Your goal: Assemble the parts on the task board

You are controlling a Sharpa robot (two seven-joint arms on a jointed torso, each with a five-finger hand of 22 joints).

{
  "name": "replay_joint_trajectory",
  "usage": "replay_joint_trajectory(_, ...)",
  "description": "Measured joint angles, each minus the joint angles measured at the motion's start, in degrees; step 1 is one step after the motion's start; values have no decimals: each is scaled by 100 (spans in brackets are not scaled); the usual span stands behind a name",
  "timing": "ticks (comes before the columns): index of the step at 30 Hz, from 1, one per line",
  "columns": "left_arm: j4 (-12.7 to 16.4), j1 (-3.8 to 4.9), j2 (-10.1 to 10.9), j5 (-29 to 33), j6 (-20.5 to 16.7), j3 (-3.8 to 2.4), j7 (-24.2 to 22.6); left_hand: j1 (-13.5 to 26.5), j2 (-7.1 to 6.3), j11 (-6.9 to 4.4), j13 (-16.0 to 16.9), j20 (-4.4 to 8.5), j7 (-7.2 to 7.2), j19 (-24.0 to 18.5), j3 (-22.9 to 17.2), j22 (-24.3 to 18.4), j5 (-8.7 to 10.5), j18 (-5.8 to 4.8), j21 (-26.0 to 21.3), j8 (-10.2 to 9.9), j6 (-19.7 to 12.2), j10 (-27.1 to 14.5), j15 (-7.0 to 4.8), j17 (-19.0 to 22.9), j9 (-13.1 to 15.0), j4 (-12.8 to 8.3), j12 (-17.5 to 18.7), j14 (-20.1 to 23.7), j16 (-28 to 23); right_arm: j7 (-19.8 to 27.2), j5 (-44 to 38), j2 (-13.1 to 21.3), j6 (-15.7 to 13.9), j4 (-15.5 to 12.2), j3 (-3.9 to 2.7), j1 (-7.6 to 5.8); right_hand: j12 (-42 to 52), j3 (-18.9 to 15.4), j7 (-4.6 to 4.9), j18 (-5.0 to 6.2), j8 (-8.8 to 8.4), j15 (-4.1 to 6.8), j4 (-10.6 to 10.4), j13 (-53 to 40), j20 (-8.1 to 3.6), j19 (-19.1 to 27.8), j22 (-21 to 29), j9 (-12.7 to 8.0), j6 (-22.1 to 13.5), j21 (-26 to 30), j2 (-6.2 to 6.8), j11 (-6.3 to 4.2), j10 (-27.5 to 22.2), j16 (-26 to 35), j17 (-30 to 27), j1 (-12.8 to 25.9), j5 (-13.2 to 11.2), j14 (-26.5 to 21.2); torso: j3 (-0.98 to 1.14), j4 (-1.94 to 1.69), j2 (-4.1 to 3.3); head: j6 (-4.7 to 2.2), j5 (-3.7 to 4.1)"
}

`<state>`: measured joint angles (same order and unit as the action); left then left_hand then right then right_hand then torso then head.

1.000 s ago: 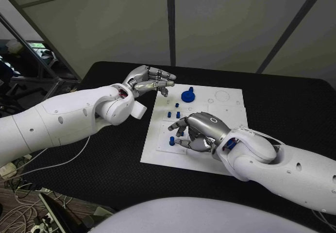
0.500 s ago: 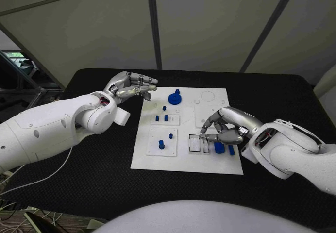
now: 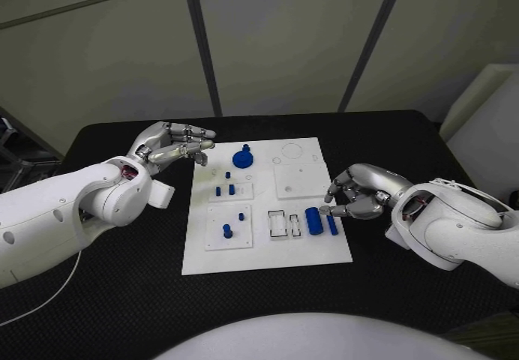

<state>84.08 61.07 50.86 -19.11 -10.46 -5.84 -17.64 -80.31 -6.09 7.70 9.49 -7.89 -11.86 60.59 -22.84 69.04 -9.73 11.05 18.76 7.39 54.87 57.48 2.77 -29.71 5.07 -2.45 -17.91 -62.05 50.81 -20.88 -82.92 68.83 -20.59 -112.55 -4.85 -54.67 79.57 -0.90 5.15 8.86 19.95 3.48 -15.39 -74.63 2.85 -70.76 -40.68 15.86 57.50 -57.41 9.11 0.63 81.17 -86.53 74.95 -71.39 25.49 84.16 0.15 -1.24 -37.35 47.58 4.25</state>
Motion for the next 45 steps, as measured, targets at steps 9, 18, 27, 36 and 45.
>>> replay_joint_trajectory(9, 41, -1, 32, 0, -7, 0, 0, 0, 0, 0, -4, 0, 0, 0, 0, 0, 0, 0, 0, 0, 0, 0, 0, -1, 0, 0, 0, 0, 0, -374, -187, -247, 41, 194, 6, 53, -60, -259, 29, 0, 75, 0, -129, 27, 0, 0, 5, 86, -115, 0, -24, 21, -21, 0, -1, -24, 0, 0, -4, 26, 26, 17, 77)
replay_joint_trajectory(18, 53, -4, 50, 0, -10, 1, 0, 0, 0, 0, -5, 0, 0, 0, 0, 1, 0, 0, 0, 0, 0, 0, 0, -1, 1, 0, 0, 0, 0, -537, -278, -472, 142, 362, 22, 116, -89, -389, 29, 1, 113, -21, -136, 41, 0, 0, 22, 128, -155, 0, -50, 26, -55, 0, -1, 1, -12, -22, -7, 26, 23, 41, 47)
replay_joint_trajectory(27, 53, -4, 52, 0, -12, 1, 1, 0, 0, 0, -4, 0, 0, 0, 0, 0, 0, 0, 0, 3, 0, 0, 0, 0, 1, 0, 0, 0, 0, -607, -349, -626, 290, 427, 31, 177, -89, -515, 20, 2, 136, -21, -133, 27, 22, 22, 22, 165, -206, 0, -85, 18, -63, 0, -1, 36, -57, -22, -8, 29, 20, 72, 34)
replay_joint_trajectory(36, 49, -4, 51, 0, -12, 1, 1, 0, 0, 0, -4, 0, 0, 0, 0, -6, 0, 0, 0, 22, 0, 0, 0, 5, 1, 0, 0, 0, 0, -667, -472, -719, 424, 495, 34, 262, -89, -599, 15, 2, 197, -21, -140, 11, 21, 22, 13, 201, -211, 0, -116, 18, -62, 0, -2, 67, -142, -22, -9, 31, 18, 98, 16)
replay_joint_trajectory(45, 54, -7, 54, 0, -9, 1, 4, 0, 0, 0, -4, 0, 0, 0, 0, -5, 0, 0, 0, 22, 0, 0, 0, 4, 1, 0, 0, 0, 0, -773, -762, -809, 589, 568, 37, 353, -89, -679, 15, 2, 264, -21, -141, -8, 21, 22, -9, 242, -211, 0, -138, 19, -62, -32, -2, 89, -235, -22, -10, 31, 19, 121, -15)
